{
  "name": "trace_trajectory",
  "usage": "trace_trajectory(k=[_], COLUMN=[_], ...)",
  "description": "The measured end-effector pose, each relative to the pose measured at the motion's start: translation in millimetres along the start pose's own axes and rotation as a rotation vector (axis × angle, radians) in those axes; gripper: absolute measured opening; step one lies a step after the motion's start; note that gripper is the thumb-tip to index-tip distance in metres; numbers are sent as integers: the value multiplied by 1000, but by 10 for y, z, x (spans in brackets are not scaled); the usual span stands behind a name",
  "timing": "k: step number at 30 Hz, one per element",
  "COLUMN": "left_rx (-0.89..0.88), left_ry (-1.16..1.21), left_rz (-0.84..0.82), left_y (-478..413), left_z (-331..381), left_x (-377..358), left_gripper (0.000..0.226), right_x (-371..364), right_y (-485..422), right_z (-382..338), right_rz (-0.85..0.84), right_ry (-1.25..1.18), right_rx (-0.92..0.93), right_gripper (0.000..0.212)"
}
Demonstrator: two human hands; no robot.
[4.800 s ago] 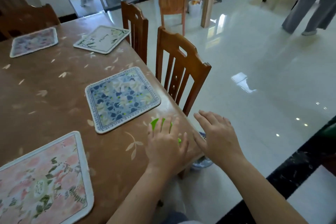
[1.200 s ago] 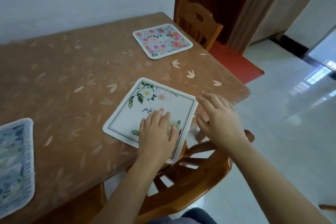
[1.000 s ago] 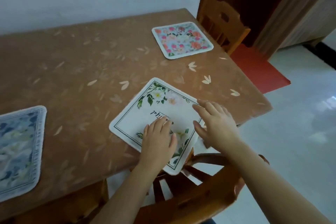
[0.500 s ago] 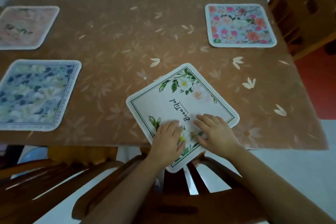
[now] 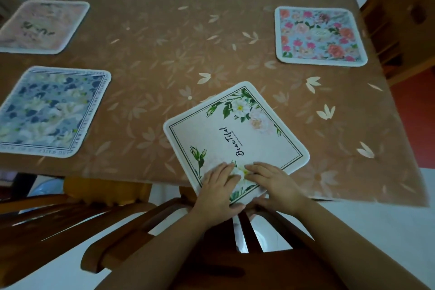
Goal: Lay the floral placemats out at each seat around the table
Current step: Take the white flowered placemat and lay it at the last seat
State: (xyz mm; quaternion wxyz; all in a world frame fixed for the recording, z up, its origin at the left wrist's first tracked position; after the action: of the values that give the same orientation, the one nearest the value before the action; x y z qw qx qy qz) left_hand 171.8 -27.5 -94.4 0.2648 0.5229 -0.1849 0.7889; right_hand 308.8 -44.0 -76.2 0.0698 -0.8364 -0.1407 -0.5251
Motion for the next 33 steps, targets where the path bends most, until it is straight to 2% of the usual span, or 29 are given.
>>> trace_trajectory(k=[9,13,18,22,25,33], left_rx=[8,-5,-4,110,163,132], left_ry=[-16,-35,38,333,459,357], left_rz=[-44,-90,-48,-3,49,197], left_y=[2,18,-17,-38,-85,-357], left_z=[31,73,131,114,126,133], left_x=[14,-6,77,235,408,1179], left_gripper=[70,72,53,30,17,14], right_x=[128,159,165,221,345,913], right_y=[20,25,49,62,31,-216], right_z=[-24,-15,33,70,23,-160], right_rz=[129,155,178,209,258,354], right_ry=[-134,-172,-208,-220,-244,-257], right_rx=[29,1,-94,-183,-187,-96], right_gripper=[44,44,46,45,37,15])
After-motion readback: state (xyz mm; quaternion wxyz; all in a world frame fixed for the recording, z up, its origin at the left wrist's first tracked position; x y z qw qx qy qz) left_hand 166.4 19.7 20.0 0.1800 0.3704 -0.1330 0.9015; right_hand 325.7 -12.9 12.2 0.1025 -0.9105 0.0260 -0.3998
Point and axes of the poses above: each hand's wrist, its own y-axis away from the middle knuckle, its own x-axis out of the back of the hand, z = x × y, the point moved 6 cm from there along -y, towards the middle knuckle, and after that the axes turned 10 degrees about z, right-handed, at the moved point
